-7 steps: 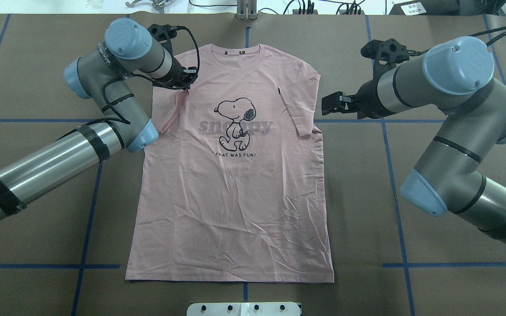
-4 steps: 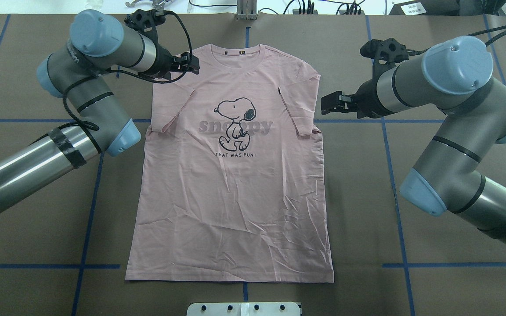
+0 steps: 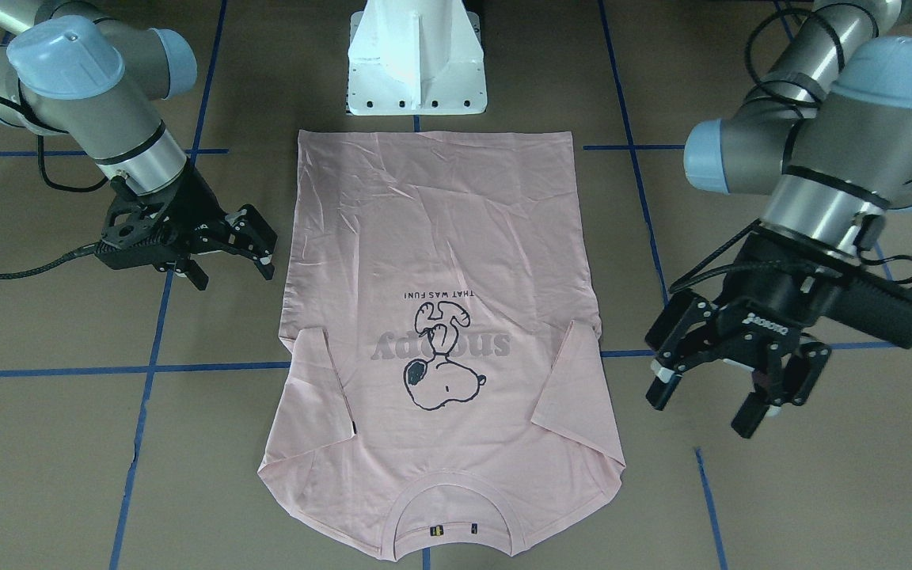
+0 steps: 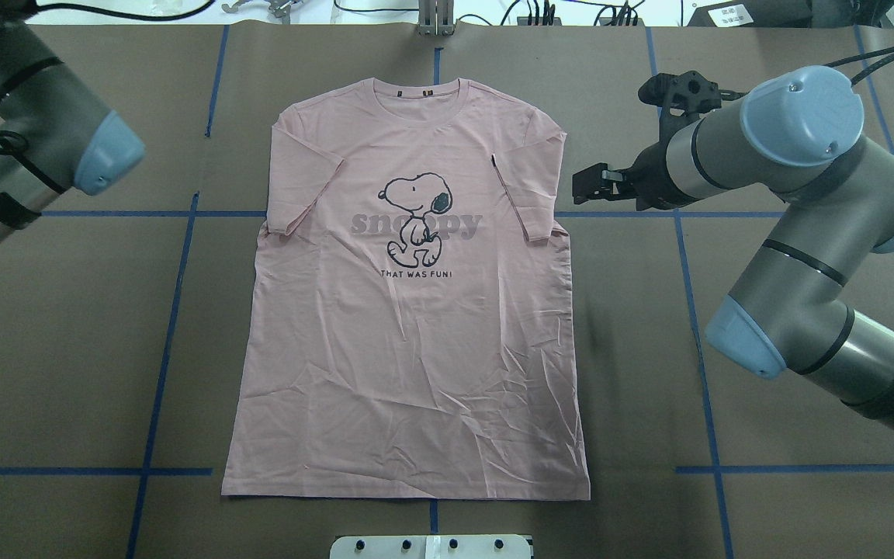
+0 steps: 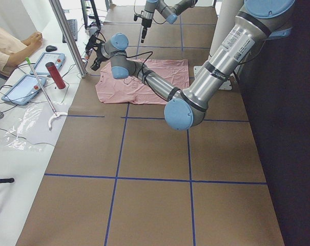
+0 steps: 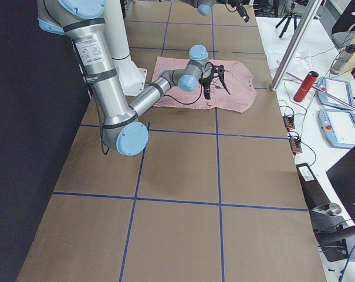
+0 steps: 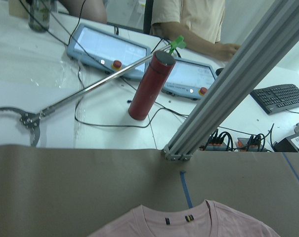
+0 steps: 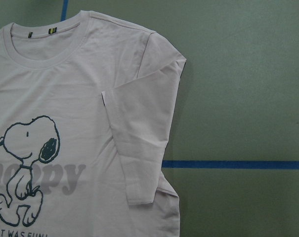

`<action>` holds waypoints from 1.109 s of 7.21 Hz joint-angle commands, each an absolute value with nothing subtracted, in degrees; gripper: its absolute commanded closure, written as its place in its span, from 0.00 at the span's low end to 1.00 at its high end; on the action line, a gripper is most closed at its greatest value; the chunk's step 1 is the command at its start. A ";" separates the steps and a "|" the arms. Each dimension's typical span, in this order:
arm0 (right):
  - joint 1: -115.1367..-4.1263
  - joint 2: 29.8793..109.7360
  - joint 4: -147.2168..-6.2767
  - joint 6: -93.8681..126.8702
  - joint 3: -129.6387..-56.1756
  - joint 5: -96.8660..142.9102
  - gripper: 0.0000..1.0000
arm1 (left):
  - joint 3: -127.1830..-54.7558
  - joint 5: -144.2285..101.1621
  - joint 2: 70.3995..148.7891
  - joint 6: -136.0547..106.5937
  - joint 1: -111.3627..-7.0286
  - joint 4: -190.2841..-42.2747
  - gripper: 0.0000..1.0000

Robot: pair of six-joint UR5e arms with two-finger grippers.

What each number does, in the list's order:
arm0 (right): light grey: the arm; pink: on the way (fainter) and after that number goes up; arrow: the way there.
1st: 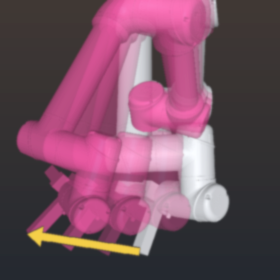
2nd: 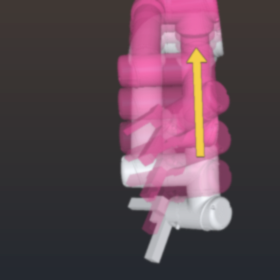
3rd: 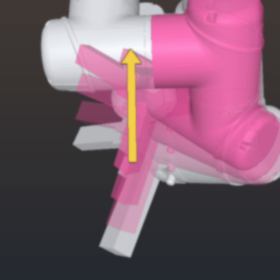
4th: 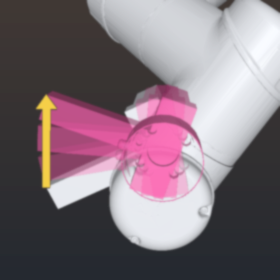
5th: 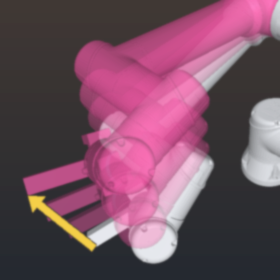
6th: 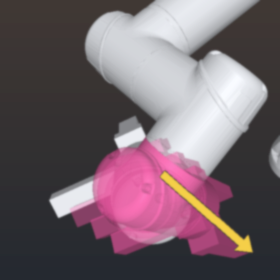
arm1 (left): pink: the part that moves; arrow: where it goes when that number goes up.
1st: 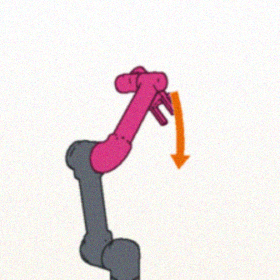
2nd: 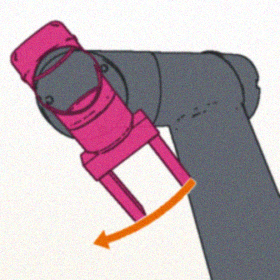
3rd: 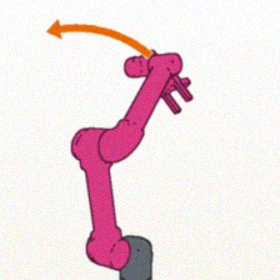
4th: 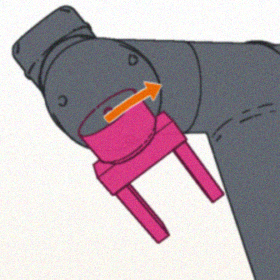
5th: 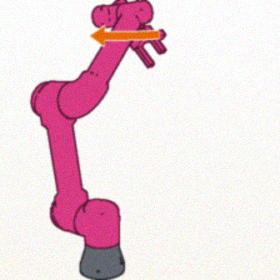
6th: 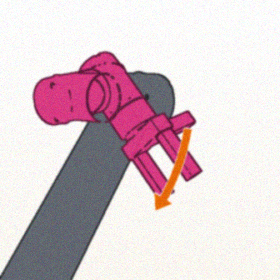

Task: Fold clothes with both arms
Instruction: 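Move the right gripper down the shirt to the hem corner nearest the robot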

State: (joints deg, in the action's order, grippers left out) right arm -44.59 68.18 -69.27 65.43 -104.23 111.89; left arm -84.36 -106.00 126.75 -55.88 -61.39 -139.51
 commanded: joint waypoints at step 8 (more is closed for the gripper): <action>-26.83 67.23 -69.35 88.05 -108.01 98.12 0.00 | -85.51 -108.02 117.44 -53.96 -64.07 -139.48 0.00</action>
State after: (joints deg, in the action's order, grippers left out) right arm -29.47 67.13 -69.28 80.05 -107.34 100.67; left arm -84.98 -107.92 119.25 -53.96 -64.16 -139.52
